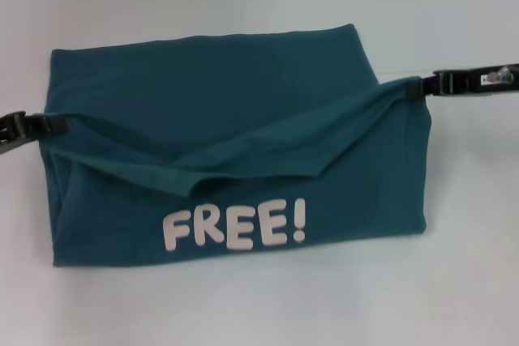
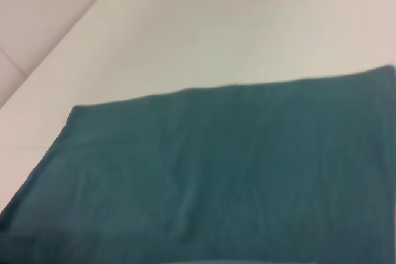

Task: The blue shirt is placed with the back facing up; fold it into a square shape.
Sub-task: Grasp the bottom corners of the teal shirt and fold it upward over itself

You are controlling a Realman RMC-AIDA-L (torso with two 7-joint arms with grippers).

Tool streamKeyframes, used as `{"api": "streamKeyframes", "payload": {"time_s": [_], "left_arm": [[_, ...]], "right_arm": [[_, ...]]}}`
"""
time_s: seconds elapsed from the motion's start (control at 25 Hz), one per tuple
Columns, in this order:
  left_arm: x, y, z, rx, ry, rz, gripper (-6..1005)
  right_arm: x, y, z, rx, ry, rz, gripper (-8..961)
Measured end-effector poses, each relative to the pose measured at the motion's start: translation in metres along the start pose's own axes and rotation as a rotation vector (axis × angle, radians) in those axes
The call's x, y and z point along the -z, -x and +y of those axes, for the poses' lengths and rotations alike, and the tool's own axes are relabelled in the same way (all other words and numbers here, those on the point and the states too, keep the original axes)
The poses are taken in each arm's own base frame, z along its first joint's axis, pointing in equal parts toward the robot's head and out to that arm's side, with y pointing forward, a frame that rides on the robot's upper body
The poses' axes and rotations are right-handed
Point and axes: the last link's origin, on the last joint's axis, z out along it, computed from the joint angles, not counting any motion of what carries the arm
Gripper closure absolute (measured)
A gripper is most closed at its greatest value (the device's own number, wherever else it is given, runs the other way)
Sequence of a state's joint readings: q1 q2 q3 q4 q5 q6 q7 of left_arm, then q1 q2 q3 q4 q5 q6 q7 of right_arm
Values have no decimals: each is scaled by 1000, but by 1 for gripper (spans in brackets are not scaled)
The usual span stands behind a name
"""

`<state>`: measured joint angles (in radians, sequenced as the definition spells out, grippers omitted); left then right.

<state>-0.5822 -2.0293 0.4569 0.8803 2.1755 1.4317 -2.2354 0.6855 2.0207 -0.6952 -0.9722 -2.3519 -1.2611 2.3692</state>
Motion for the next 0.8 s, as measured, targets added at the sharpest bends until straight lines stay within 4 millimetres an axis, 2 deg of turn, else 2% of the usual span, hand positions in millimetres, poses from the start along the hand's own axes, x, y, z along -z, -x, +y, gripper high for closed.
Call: {"api": "streamKeyframes", "payload": {"time_s": [0.24, 0.52, 0.8], "left_arm": [[-8, -1, -2, -48, -25, 37, 985], [-23, 3, -6, -137, -86, 92, 986], [-42, 3, -6, -194, -141, 58, 986]], "right_arm": [[-10, 8, 1, 14, -24, -94, 888], [-23, 4, -3, 31, -59, -132, 888], [-33, 0, -8, 23, -89, -186, 886]]}}
